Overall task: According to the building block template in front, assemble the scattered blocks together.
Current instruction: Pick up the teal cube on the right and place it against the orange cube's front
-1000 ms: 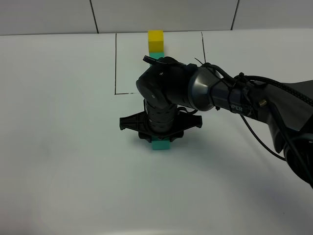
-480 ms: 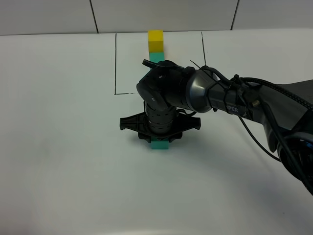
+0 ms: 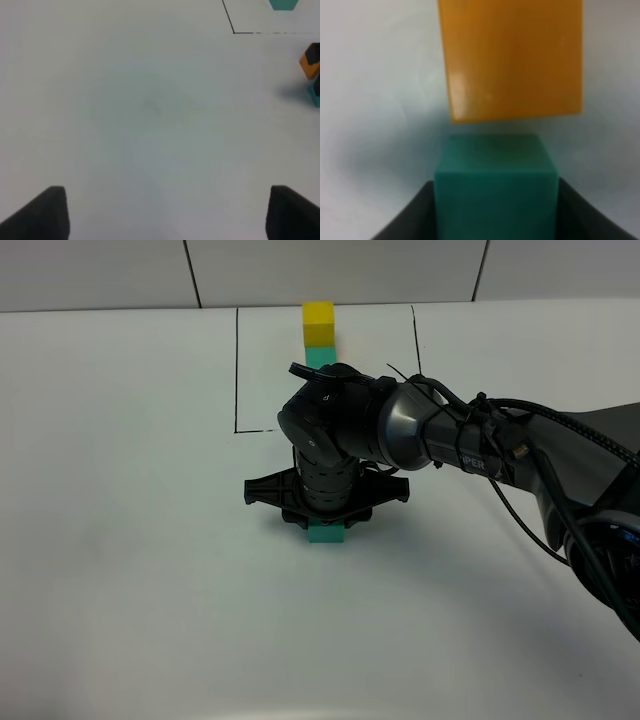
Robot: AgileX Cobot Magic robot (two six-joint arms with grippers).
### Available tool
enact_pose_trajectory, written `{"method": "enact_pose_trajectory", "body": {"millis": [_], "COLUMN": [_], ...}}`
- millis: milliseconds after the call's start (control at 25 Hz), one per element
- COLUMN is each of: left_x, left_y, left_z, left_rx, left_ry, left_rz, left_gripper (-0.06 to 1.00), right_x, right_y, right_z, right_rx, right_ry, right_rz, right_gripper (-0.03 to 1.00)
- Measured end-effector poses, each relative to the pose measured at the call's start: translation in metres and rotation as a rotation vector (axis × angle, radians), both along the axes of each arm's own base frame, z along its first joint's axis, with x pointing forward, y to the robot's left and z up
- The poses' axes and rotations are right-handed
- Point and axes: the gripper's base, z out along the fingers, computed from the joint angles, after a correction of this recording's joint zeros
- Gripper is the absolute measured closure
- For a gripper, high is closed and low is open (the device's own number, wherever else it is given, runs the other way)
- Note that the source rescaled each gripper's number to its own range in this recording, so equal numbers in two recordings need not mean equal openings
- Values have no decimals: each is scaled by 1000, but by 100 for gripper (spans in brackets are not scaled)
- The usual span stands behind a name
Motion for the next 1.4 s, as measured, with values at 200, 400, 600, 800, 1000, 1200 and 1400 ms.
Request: {"method": "enact_pose_trajectory", "body": {"millis": [200, 400, 600, 800, 1000, 1200, 1400], "left_x": [0, 0, 0, 0, 0, 0, 0], "left_y": [0, 0, 0, 0, 0, 0, 0], "left_z": [0, 0, 0, 0, 0, 0, 0], "left_rx": [0, 0, 0, 1, 1, 1, 1], "left_ry": [0, 0, 0, 0, 0, 0, 0], "left_rz": [0, 0, 0, 1, 1, 1, 1], "left_gripper": [19, 19, 19, 19, 19, 19, 19], "right_x": [3, 6, 9, 10, 10, 9, 10], "right_y": [0, -2, -5, -5, -5, -4, -4], "right_z": [0, 0, -1, -2, -2, -2, -3], "right_rx": [-3, -7, -5, -2, 4, 17, 33], "right_ry": [-26, -39, -41, -36, -34, -26, -19], "right_rz": [2, 1, -11, -17, -21, -30, -25], "right_gripper": [94, 94, 94, 94, 94, 94, 90]}}
